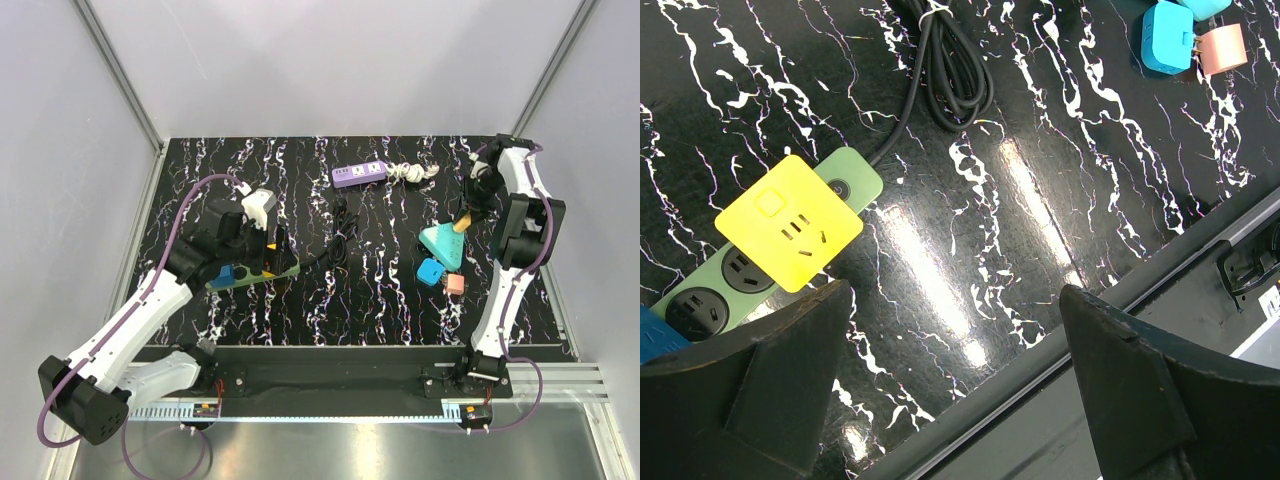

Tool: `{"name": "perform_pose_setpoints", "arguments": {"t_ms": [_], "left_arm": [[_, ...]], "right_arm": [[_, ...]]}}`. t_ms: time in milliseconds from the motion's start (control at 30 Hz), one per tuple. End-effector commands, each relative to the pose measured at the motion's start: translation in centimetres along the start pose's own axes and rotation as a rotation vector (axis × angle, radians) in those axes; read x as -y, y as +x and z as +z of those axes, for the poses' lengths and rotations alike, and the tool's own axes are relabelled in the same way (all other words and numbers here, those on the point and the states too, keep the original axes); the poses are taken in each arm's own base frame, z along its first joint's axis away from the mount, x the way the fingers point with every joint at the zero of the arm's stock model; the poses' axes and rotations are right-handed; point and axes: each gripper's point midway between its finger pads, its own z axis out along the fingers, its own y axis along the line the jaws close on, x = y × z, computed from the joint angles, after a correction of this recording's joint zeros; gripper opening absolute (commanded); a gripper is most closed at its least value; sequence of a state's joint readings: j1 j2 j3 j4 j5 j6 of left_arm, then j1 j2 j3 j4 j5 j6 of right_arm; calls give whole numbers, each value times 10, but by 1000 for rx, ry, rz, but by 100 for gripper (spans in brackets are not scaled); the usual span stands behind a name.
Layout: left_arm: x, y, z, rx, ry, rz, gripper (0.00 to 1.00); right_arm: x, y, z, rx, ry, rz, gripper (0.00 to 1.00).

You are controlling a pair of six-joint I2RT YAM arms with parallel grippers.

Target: Insert the plug

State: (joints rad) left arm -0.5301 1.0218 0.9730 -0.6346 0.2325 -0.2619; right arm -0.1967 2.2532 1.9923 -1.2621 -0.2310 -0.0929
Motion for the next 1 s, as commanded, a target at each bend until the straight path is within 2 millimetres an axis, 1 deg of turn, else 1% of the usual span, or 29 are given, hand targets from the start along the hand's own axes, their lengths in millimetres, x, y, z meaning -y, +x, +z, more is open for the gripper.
{"name": "perform_pose_setpoints", "arguments": {"t_ms": [0, 67, 200, 267, 367, 467, 600, 733, 833, 900, 967], "left_arm": [[4, -12, -4, 53, 16, 21, 88], [3, -13, -5, 56, 14, 21, 88], [4, -13, -4, 55, 15, 21, 89], [3, -13, -5, 56, 14, 22, 88], [4, -13, -5, 56, 15, 20, 88], [4, -13, -5, 56, 15, 22, 88], [3, -13, -6, 61, 14, 23, 88], [4, -13, -6, 59, 16, 22, 88], [4, -14, -6, 63, 14, 23, 88], [4, -14, -7, 63, 17, 24, 88], [4, -14, -7, 65, 18, 24, 88]], "right_arm": [[-5, -8, -3, 22, -29, -11, 0], [-8, -10, -3, 33, -44, -12, 0], [-3, -5, 2, 14, -23, -1, 0], [-4, -5, 3, 14, -25, 2, 0], [-3, -1, 11, -3, 2, 6, 0], [1, 9, 21, -42, 39, 6, 0], [-7, 14, 31, -70, 58, -19, 0], [-7, 20, 42, -95, 82, -23, 0], [-1, 28, 50, -120, 125, -19, 0], [8, 31, 51, -130, 194, -17, 0], [8, 31, 51, -124, 219, -13, 0]]}}
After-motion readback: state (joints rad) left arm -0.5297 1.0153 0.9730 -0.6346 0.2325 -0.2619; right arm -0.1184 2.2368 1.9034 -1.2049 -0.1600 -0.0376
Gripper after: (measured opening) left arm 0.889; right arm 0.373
